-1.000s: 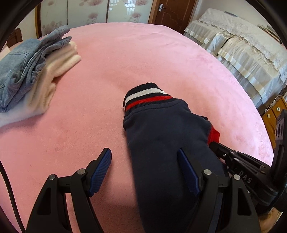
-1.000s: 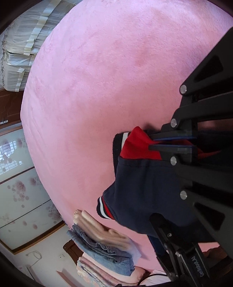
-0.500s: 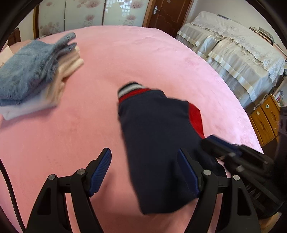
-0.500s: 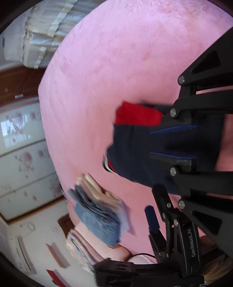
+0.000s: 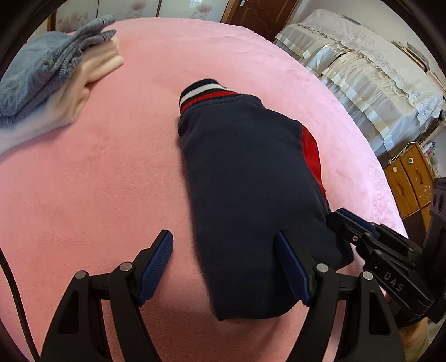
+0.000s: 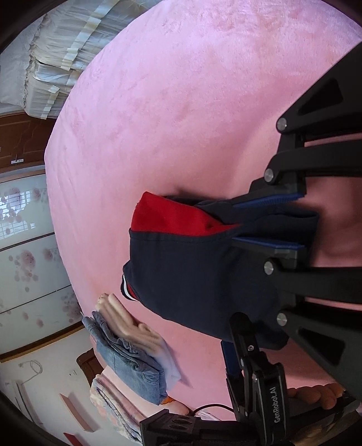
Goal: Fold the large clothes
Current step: 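Lay the folded side flat and open the right gripper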
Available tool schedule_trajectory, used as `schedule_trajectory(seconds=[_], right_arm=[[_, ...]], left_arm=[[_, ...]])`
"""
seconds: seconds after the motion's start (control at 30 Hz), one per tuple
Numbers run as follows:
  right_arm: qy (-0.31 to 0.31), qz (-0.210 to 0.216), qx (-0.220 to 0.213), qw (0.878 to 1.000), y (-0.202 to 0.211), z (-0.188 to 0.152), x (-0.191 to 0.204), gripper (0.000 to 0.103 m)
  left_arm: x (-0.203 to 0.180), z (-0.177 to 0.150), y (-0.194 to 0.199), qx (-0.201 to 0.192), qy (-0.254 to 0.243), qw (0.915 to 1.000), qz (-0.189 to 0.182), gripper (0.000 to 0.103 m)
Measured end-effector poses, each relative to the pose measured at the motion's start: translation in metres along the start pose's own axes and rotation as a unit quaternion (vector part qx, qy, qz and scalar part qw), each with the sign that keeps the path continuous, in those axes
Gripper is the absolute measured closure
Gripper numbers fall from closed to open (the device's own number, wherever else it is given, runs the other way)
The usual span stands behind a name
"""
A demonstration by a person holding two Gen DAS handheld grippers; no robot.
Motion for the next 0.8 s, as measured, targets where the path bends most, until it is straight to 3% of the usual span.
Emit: schedule_trajectory(seconds=[0.2, 0.33, 0.4, 0.47, 0.57, 0.8], right_arm=[[-0.007, 0.005, 0.0, 1.0, 0.007, 0.004, 0.0, 0.081], [-0.014, 0.008, 0.003, 1.0, 0.015, 0.005, -0.003, 0.08], [-0.015, 0.006, 0.004, 1.0, 0.019, 0.004, -0.004, 0.07], [-0.014, 0.0, 0.001, 1.0, 0.023, 0.004, -0.006, 0.052], [-0.014, 0.0, -0.004, 1.0, 0.033, 0.004, -0.01, 0.051], [-0.023, 0.023, 0.01, 0.999, 0.052, 0.011, -0.017, 0.051]], left_arm=[[-0.006, 0.002, 0.011, 0.002, -0.025, 0.9993, 0.026, 0.028], [-0.017, 0.004, 0.018, 0.003, -0.024, 0.9997, 0.011, 0.028], [-0.019, 0.004, 0.022, 0.005, -0.016, 0.9999, -0.001, 0.028], [-0.024, 0.003, 0.023, 0.013, -0.007, 0.9997, -0.019, 0.028], [-0.027, 0.001, 0.029, 0.028, 0.009, 0.9987, -0.042, 0.028], [-0.033, 0.003, 0.052, 0.04, 0.011, 0.9989, -0.022, 0.028]])
Point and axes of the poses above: each gripper's, at about its wrist camera, not at the fingertips, and y roughly against the way its jaws point, x to its left, z to its top, the point moved 7 cm from there along -y, roughly the way its jaws point, and after that the axes turned 15 degrees about -z, right-handed, at the moved point
